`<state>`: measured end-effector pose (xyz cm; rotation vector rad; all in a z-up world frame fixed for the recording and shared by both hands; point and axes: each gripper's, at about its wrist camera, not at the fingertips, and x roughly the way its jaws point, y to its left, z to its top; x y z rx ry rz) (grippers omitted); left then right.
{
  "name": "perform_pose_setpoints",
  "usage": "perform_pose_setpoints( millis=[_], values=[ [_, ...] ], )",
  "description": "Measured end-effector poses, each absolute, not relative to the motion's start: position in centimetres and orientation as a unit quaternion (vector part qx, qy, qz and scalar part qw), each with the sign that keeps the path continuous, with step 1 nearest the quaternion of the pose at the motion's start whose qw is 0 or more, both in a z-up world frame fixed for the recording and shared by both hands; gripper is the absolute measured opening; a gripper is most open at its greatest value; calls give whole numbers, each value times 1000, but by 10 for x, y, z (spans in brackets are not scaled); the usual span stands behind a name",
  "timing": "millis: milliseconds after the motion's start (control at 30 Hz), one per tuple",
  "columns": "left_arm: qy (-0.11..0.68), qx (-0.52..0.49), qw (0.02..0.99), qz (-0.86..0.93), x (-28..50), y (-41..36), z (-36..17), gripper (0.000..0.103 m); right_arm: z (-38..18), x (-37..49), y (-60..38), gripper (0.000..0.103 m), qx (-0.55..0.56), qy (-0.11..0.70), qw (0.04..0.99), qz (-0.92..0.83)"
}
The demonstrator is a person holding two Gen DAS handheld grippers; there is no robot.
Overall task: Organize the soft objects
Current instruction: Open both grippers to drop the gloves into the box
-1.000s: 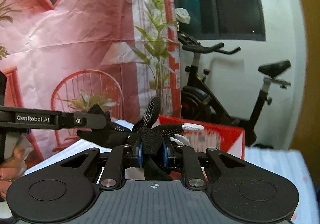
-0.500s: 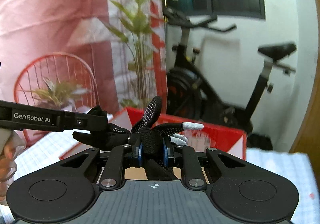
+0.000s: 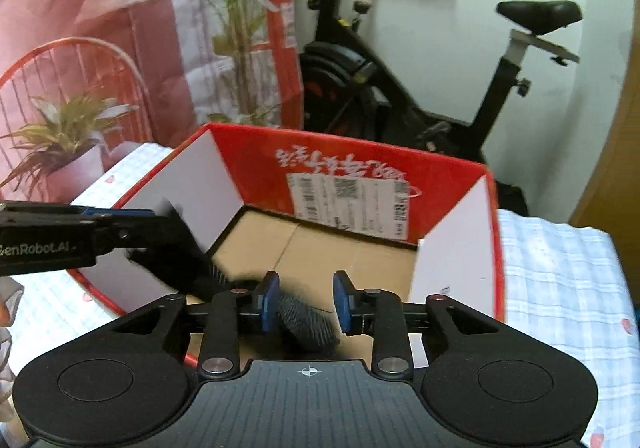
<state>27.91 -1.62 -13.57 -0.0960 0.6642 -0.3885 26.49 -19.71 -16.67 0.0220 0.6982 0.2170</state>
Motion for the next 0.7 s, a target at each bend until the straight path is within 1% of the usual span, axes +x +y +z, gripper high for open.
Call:
perform_pose_setpoints(
  millis=[33, 67, 100, 167, 233, 267, 333, 367, 433, 500, 567, 633, 700],
  values=[
    [320, -46, 928, -188, 276, -15, -133, 51, -165, 263, -197, 39, 9, 343, 934, 99],
    [315, -45, 930, -187, 272, -12, -129, 53, -164, 260, -199, 45, 7, 342, 935, 95],
    [312, -43, 931, -186, 269, -11, -125, 56, -163, 256, -201, 49, 5, 341, 936, 91],
    [306, -37, 934, -182, 262, -8, -117, 59, -159, 249, -207, 54, 0, 337, 937, 87],
    [300, -32, 936, -180, 255, -3, -110, 72, -154, 240, -211, 57, -2, 332, 939, 88],
    [297, -30, 938, -179, 250, -1, -107, 75, -151, 235, -212, 61, -3, 329, 940, 89],
    [289, -22, 940, -178, 240, 4, -100, 83, -145, 224, -213, 64, -4, 321, 943, 91],
    [286, -17, 942, -178, 235, 5, -97, 85, -142, 218, -214, 67, -5, 316, 944, 93],
    [280, -12, 944, -177, 224, 9, -92, 93, -137, 206, -215, 71, -7, 307, 947, 96],
    [276, -9, 945, -176, 213, 13, -88, 98, -131, 194, -216, 80, -7, 298, 949, 101],
    [276, -11, 944, -181, 200, 17, -88, 101, -127, 182, -215, 86, -7, 289, 952, 105],
    [277, -11, 943, -184, 189, 21, -90, 103, -125, 169, -214, 89, -6, 279, 954, 111],
    [279, -7, 943, -183, 177, 25, -93, 103, -123, 159, -213, 103, 0, 271, 955, 116]
  ],
)
